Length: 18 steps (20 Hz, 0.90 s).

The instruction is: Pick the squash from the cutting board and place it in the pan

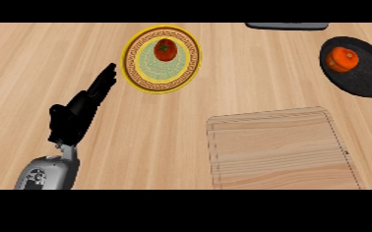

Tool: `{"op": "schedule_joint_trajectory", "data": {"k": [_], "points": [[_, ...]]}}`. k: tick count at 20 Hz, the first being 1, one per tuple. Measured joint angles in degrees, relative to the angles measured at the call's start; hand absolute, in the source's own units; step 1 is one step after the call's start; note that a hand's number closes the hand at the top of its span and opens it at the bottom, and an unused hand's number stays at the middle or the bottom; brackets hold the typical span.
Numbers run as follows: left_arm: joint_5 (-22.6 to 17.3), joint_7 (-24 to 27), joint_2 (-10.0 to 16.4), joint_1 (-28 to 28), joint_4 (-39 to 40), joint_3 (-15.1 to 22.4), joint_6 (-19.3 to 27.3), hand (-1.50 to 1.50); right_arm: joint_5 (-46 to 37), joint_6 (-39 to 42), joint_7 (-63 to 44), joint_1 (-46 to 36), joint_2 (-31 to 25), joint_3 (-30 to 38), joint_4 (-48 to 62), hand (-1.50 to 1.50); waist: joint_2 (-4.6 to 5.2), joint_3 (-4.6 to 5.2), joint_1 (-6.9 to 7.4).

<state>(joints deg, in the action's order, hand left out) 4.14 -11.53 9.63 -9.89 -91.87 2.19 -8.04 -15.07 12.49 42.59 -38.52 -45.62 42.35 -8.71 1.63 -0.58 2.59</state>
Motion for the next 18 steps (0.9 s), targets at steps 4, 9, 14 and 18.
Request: {"op": "schedule_joint_trajectory", "data": {"k": [4,9,14,18], "points": [[-0.03,-0.09,0.12,0.12,0.13,-0.32,-0.10,0.00,0.99,3.23,4.51,3.50,-0.36,0.78,-0.21,-1.50,-0.25,0.07,-0.22],[0.37,0.11,0.00,0.81,-0.16,-0.21,-0.02,0.00,1.82,3.96,6.67,6.86,0.43,1.17,-0.52,-1.50,-0.51,0.13,-0.44],[0.07,-0.61,0.18,0.77,-0.33,-0.94,-0.11,0.00,2.29,3.94,8.51,10.26,1.35,1.02,-1.41,-1.50,-0.72,0.16,-0.74],[0.80,-0.39,-0.39,0.64,0.38,-0.57,0.29,0.00,2.67,3.20,9.90,12.84,2.49,0.80,-2.08,-1.50,-0.85,0.21,-1.10]]}}
